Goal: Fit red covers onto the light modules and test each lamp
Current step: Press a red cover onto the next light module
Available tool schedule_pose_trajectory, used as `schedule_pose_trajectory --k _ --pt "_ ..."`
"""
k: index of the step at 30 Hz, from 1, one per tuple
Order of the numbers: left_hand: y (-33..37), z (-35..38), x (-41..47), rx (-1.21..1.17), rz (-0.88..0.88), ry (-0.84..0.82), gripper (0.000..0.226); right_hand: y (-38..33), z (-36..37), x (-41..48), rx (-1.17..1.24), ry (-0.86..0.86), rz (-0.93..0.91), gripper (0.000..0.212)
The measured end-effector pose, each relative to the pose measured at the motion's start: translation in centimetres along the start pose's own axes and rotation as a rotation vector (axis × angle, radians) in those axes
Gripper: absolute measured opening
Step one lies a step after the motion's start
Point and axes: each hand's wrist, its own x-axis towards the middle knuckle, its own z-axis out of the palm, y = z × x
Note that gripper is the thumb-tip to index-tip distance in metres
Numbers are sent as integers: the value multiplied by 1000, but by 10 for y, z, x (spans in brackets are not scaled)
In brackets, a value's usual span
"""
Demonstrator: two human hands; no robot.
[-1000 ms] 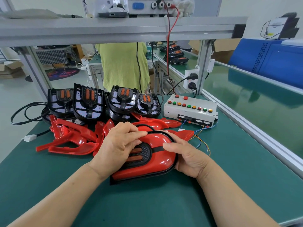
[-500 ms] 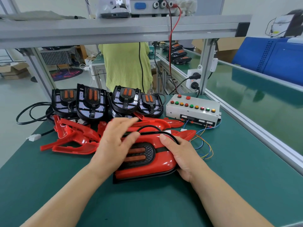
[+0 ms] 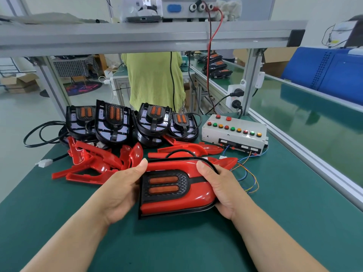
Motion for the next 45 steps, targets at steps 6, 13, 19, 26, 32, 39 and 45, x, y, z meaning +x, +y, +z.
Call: schedule_pose_trajectory --k 6,13,19,26,32,39,45 --pt "-1 8 4 -163 -53 20 53 0 1 1 1 -8 6 58" --pt "-5 14 5 -168 -12 90 44 0 2 0 31 -13 -4 55" --pt "-8 19 5 -200 -14 129 43 1 3 -1 19 -3 -28 50" --pt "-10 19 4 -211 -11 161 49 -2 4 -4 5 -5 -26 45" --pt "-14 20 4 -195 26 205 45 -4 4 -6 27 -13 -18 43" --pt "-13 21 3 -210 67 227 40 -4 5 -6 25 -33 -44 34" --pt "-13 19 3 -228 62 196 38 -3 5 -5 13 -42 -54 31"
